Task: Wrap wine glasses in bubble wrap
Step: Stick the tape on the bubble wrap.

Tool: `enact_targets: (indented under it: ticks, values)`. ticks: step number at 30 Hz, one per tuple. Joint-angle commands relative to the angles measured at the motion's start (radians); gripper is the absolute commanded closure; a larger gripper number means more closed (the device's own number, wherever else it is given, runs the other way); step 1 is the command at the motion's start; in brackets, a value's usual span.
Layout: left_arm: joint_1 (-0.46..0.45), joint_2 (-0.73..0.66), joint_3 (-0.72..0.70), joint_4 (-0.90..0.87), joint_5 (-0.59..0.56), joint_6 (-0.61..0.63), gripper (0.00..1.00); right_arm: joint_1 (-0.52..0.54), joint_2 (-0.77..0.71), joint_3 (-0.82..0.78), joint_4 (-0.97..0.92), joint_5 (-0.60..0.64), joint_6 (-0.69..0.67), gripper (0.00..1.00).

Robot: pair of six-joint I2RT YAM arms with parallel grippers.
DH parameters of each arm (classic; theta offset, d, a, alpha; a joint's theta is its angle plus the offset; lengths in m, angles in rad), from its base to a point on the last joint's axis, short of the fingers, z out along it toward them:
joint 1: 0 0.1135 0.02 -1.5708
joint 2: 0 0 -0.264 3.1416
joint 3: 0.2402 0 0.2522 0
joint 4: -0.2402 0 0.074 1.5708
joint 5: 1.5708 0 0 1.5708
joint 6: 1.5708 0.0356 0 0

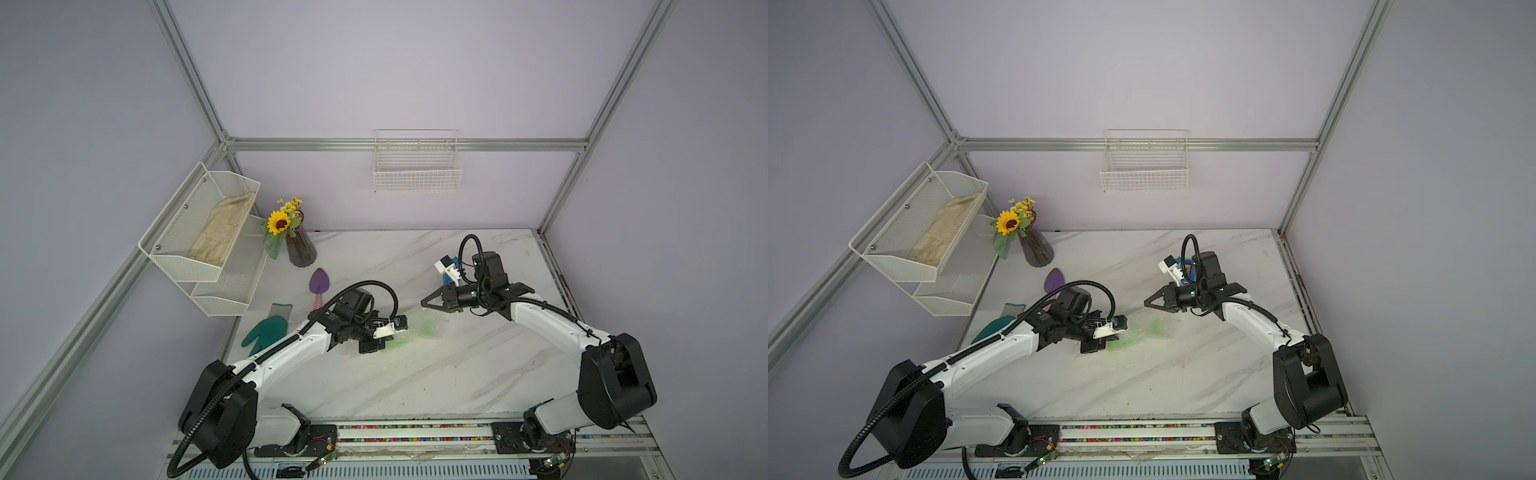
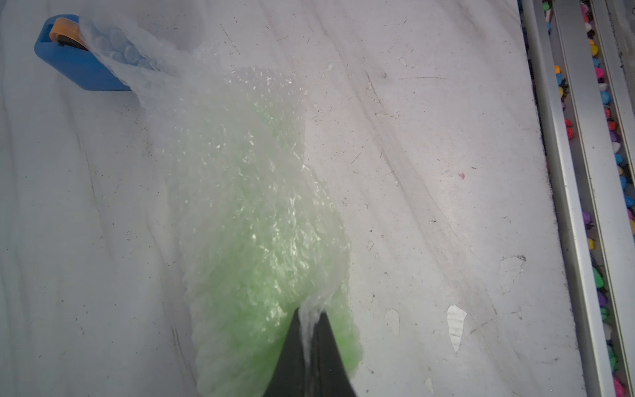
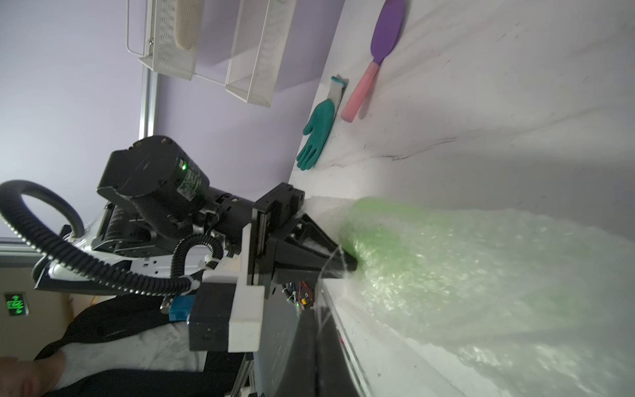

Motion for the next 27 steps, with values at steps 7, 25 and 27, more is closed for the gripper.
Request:
enact_targets:
  ticks: [7,25,27]
  values:
    - [-0.004,0.003,-0.022,0.009,0.021,0.004,0.94,0.083,-0.22,-0.183,0.193,-0.036,0.192,1.0]
    - [-0.004,-0.026,-0.042,0.026,0.063,0.016,0.94,0.171,0.043,-0.292,0.601,0.059,0.088,1.0]
    - [-0.003,-0.025,-0.042,0.027,0.063,0.018,0.94,0.171,0.078,-0.29,0.629,0.06,0.074,1.0]
